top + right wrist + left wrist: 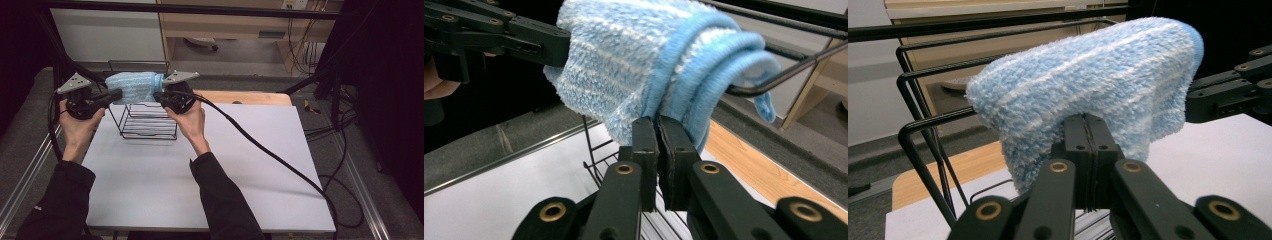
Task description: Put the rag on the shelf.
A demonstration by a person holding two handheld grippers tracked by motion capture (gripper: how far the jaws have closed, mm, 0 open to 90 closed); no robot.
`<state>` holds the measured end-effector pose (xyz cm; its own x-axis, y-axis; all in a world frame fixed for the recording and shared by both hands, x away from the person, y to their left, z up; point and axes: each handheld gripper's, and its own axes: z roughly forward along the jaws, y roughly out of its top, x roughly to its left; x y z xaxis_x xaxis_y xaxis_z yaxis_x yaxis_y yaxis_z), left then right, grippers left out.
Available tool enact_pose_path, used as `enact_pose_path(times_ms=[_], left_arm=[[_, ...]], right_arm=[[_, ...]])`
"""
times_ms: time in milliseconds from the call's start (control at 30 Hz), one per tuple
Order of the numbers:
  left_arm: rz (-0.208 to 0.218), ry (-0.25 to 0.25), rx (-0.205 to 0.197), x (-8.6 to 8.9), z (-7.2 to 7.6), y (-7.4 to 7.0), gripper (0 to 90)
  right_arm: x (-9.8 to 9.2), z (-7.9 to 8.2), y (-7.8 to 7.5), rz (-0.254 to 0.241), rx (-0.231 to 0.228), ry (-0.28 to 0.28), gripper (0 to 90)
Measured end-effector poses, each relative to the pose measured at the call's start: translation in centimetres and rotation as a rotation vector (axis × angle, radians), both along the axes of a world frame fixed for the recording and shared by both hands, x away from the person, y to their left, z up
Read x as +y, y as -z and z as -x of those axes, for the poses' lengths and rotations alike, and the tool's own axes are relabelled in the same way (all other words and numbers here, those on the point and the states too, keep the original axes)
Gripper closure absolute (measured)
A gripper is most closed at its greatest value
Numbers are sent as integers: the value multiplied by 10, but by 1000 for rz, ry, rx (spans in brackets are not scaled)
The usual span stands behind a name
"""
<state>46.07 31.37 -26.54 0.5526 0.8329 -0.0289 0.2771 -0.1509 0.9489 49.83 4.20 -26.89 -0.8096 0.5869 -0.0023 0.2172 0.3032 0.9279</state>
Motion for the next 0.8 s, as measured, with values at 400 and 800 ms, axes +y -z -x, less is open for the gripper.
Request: enact_pose_path(times_ms=[400,800], left_arm=[[46,-1,-38,10,27,-19,604],[-3,-32,-23,23,54,-12,357]], right_arm=[[-14,21,-16,-31,-51,-40,682],[-41,39,-23,-57,-17,-26,347]])
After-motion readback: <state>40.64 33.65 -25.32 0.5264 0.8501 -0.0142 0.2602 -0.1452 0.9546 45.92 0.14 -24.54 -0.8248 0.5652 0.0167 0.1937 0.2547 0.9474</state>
